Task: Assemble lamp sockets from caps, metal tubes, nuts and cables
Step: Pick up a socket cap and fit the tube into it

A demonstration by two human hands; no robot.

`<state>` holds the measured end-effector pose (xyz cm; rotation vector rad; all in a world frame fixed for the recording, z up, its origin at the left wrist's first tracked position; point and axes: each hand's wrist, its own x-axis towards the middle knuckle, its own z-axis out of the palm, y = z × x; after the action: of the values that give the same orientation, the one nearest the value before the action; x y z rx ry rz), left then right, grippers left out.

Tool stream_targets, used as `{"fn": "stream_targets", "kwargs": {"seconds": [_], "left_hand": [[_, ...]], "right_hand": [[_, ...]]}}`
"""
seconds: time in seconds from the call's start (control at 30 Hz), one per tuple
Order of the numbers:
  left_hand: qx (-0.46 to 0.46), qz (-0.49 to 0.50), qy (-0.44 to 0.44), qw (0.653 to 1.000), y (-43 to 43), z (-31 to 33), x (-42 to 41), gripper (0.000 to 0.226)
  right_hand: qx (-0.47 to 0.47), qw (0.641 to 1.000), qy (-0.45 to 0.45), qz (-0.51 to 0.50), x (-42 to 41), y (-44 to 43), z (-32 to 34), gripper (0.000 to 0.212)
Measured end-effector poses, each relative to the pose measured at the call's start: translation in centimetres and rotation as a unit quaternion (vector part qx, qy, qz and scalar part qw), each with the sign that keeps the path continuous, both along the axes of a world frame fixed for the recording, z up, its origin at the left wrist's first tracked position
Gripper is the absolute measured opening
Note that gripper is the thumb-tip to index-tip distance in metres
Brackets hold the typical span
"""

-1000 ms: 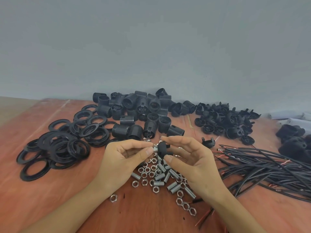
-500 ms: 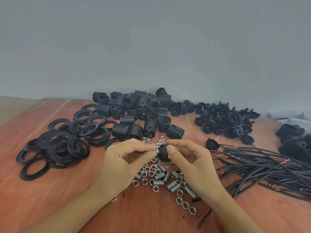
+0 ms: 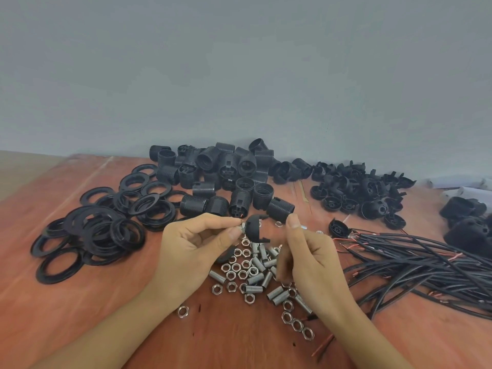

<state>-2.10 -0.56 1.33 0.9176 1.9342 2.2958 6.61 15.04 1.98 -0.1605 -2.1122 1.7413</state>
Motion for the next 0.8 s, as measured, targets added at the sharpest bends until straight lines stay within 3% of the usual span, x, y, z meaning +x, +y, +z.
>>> {"fn": "stream_targets", "kwargs": {"seconds": [0.1,0.2,0.27,0.37,0.47,0.53,0.57,0.67,0.8], "left_hand": [[-0.002,-0.005,0.007,1.0,-0.1,0.0,0.0,0.018],[-0.002,0.003,0.013,1.0,-0.1,0.1,0.0,0.017],[-0.002,0.01,0.011,1.0,-0.1,0.1,-0.1,0.017],[0.007,0.004,0.003,1.0,0.0,0.2,0.0,0.017],[0.003,-0.005,0.008,1.0,0.0,0.2,0.2,0.017],[-0.002,-0.012,0.011,1.0,0.0,0.3,0.3,0.016],[-0.002,-0.014,0.011,1.0,0.0,0.3,0.3,0.016],[-0.003,-0.01,0.015,1.0,-0.1,0.2,0.3,0.015],[-0.005,-0.014,0.016,1.0,-0.2,0.2,0.3,0.013]], "right_hand": [[-0.028,0.998,-0.015,0.046,0.0,0.2,0.5,0.05],[-0.01,0.998,-0.055,0.028,0.2,0.6,0.6,0.071],[-0.021,0.999,-0.045,0.004,0.2,0.9,0.5,0.071],[-0.052,0.997,-0.001,0.064,0.0,0.8,0.4,0.024],[0.017,0.998,0.012,0.064,0.0,0.3,0.0,0.021],[0.042,0.999,0.009,0.013,0.1,0.4,-0.1,0.057],[0.036,0.999,0.006,0.001,0.1,0.6,-0.2,0.06],[0.004,0.999,0.022,0.038,0.2,0.8,0.5,0.024],[0.037,0.999,-0.003,0.019,0.1,1.1,0.0,0.066]]}}
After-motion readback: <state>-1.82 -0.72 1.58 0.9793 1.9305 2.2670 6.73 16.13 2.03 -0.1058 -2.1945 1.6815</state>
